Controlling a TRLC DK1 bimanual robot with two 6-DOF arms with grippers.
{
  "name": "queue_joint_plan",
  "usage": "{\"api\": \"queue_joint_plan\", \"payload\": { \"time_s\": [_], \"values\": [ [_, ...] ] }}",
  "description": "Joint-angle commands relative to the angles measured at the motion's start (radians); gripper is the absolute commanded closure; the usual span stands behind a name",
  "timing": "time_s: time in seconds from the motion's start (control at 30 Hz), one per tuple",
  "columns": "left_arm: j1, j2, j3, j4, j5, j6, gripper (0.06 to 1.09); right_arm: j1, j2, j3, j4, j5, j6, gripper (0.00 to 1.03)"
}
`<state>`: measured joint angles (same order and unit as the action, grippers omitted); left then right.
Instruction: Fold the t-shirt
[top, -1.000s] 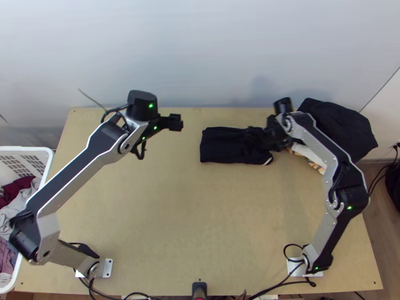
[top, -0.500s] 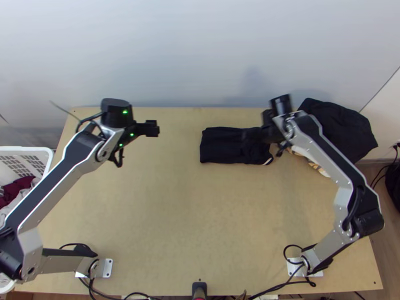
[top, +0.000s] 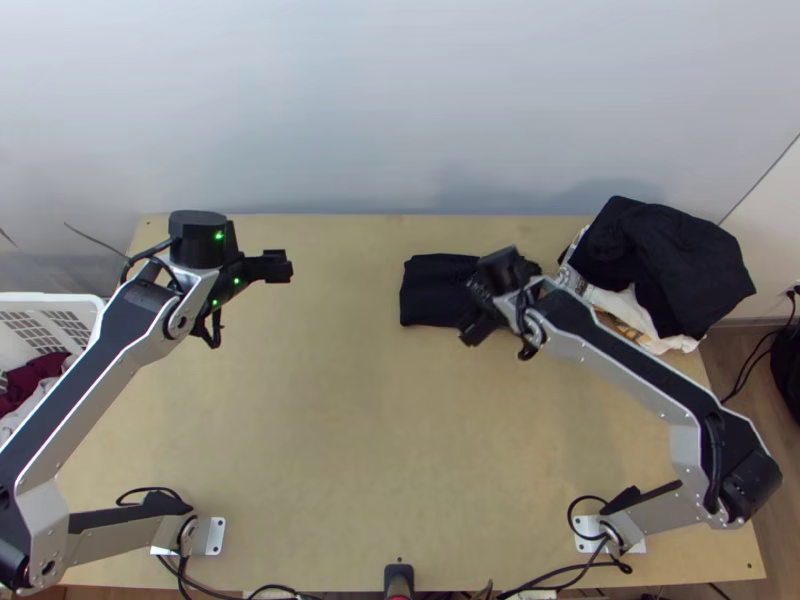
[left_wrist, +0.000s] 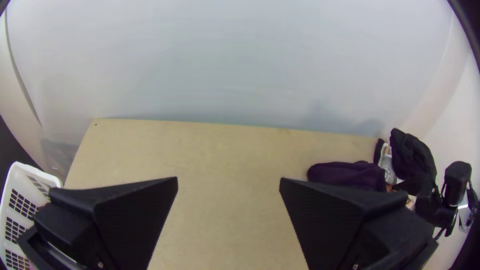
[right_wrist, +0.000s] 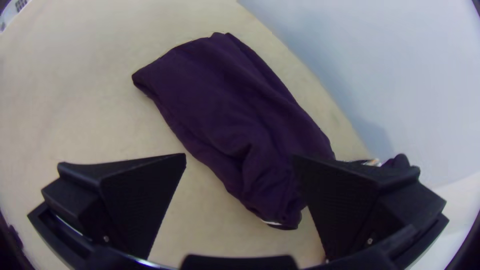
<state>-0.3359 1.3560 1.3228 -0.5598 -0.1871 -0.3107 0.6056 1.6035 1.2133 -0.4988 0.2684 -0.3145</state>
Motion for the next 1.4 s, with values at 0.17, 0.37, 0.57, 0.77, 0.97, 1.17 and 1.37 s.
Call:
{"api": "queue_joint_plan", "payload": {
  "time_s": [0.17, 0.37, 0.57, 0.77, 0.97, 1.17, 1.37],
  "values": [
    [0.011, -0.009, -0.025, -0.002, 0.002, -0.018, 0.1, 0.117, 0.003, -0.261, 0.312, 0.117, -0.308, 0.04],
    [0.015, -0.008, -0.045, 0.0, 0.003, -0.028, 0.1, 0.128, 0.045, -0.296, 0.391, 0.123, -0.36, 0.04],
    [0.018, 0.0, -0.046, 0.005, 0.003, -0.03, 0.1, 0.074, 0.133, -0.245, 0.439, 0.124, -0.399, 0.04],
    [0.021, 0.005, -0.045, 0.005, 0.002, -0.027, 0.1, 0.039, 0.2, -0.224, 0.513, 0.123, -0.416, 0.04],
    [0.021, 0.009, -0.043, 0.005, 0.002, -0.025, 0.1, 0.022, 0.296, -0.169, 0.554, 0.13, -0.419, 0.04],
    [0.021, 0.012, -0.037, 0.005, 0.002, -0.018, 0.1, 0.005, 0.392, -0.078, 0.562, 0.14, -0.436, 0.17],
    [0.026, 0.009, -0.033, 0.005, 0.002, -0.013, 0.1, -0.001, 0.443, -0.055, 0.631, 0.166, -0.468, 0.93]
  ]
}}
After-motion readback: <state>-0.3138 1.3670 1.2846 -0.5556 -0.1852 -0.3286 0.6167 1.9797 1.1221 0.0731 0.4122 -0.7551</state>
